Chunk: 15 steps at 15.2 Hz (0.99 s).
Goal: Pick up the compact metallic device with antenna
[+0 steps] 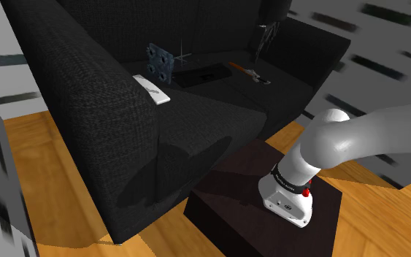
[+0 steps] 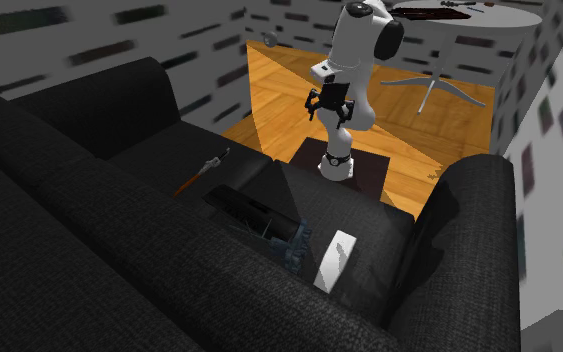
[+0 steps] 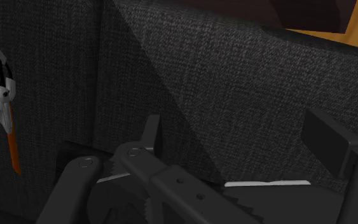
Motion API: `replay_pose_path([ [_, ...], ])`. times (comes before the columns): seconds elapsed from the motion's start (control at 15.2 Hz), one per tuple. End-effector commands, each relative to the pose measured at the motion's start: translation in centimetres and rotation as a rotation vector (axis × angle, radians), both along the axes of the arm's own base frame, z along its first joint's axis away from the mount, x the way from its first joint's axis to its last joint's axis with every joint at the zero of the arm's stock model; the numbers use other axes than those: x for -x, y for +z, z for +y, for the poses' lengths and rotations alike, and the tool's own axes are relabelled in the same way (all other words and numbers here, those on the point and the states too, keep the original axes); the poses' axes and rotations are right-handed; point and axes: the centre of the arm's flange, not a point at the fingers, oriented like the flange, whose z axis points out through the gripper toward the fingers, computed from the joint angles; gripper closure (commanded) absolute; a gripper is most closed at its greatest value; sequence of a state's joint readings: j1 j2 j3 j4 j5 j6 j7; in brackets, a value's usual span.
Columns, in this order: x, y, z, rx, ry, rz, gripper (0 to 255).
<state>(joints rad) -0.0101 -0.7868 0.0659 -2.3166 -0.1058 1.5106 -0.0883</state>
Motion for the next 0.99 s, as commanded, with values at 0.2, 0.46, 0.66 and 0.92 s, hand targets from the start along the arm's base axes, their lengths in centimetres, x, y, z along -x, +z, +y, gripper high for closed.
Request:
replay_pose_path([
  [0.2,-4.0,-1.1,-0.6,-0.016,-0.013,0.014,0],
  [0.46,-9.4,-2.6,-1.4,-0.037,-0.030,0.033,0],
  [0.66,-13.4,-3.8,-2.0,-0.053,-0.042,0.048,0],
  [0.92,-18.6,-5.6,-2.9,-0.075,-0.059,0.067,0],
])
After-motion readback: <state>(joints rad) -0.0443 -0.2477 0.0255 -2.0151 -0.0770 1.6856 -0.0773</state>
